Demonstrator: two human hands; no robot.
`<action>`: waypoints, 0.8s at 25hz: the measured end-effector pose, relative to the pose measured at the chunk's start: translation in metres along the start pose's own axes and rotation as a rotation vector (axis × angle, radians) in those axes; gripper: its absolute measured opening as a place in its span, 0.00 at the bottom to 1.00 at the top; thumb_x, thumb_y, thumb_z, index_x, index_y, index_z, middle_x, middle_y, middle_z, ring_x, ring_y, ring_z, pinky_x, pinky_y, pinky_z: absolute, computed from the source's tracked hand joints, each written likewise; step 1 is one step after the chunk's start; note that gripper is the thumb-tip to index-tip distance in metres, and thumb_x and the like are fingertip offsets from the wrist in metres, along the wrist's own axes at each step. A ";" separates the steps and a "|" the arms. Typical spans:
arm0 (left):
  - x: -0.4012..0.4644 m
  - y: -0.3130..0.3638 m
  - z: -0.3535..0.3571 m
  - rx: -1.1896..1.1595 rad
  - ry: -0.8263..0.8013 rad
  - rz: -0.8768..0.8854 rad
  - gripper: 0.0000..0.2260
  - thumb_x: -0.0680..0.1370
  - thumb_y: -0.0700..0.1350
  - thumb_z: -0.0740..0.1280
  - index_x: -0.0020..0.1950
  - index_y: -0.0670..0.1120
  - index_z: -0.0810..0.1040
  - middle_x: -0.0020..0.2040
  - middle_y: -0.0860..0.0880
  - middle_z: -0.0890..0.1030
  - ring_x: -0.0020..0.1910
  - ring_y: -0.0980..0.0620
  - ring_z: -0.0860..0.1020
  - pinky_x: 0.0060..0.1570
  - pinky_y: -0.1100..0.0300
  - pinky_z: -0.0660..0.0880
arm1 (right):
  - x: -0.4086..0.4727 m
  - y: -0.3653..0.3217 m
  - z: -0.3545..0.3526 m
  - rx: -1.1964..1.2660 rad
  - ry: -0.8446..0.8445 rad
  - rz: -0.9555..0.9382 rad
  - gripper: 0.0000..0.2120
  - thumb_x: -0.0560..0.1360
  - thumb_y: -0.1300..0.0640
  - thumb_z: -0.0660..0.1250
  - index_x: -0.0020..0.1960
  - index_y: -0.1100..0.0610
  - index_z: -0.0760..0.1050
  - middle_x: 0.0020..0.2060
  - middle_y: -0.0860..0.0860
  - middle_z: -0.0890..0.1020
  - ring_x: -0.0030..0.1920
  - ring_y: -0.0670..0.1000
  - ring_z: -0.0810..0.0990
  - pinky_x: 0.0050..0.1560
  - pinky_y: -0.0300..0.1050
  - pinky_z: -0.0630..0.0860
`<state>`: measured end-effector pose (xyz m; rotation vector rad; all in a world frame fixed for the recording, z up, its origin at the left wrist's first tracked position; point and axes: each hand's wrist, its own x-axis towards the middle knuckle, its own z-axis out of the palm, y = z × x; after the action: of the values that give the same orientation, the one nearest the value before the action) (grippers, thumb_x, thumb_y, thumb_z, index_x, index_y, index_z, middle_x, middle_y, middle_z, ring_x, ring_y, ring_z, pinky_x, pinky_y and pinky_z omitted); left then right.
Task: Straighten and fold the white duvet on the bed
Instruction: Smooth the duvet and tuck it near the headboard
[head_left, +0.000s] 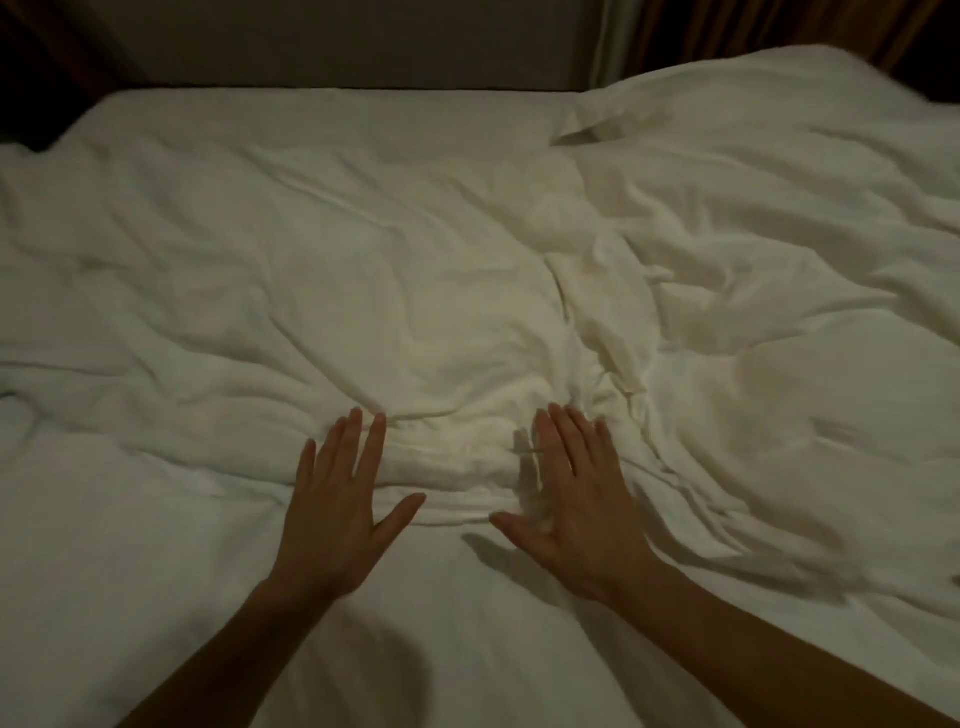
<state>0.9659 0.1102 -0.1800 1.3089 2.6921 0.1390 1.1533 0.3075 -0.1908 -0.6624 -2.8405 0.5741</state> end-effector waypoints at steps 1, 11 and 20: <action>-0.003 -0.016 -0.001 0.013 -0.008 -0.018 0.38 0.78 0.71 0.46 0.81 0.48 0.50 0.80 0.43 0.55 0.79 0.43 0.56 0.75 0.41 0.55 | 0.010 -0.013 0.009 0.017 0.003 -0.020 0.48 0.76 0.25 0.50 0.81 0.61 0.55 0.79 0.59 0.60 0.80 0.58 0.54 0.78 0.64 0.54; -0.006 -0.223 -0.063 0.032 0.061 -0.088 0.39 0.79 0.71 0.45 0.81 0.47 0.51 0.80 0.42 0.57 0.78 0.43 0.58 0.74 0.39 0.58 | 0.121 -0.182 0.069 0.040 0.027 -0.050 0.48 0.77 0.25 0.49 0.80 0.63 0.56 0.78 0.61 0.62 0.79 0.61 0.58 0.77 0.65 0.54; 0.033 -0.432 -0.136 0.066 0.113 -0.061 0.40 0.77 0.72 0.44 0.81 0.48 0.51 0.80 0.43 0.55 0.79 0.43 0.56 0.75 0.39 0.56 | 0.265 -0.347 0.105 0.012 0.089 -0.002 0.51 0.74 0.22 0.43 0.81 0.60 0.52 0.80 0.59 0.57 0.80 0.58 0.52 0.79 0.63 0.48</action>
<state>0.5888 -0.1326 -0.1117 1.2718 2.8513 0.1217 0.7571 0.1059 -0.1265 -0.6657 -2.7526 0.5469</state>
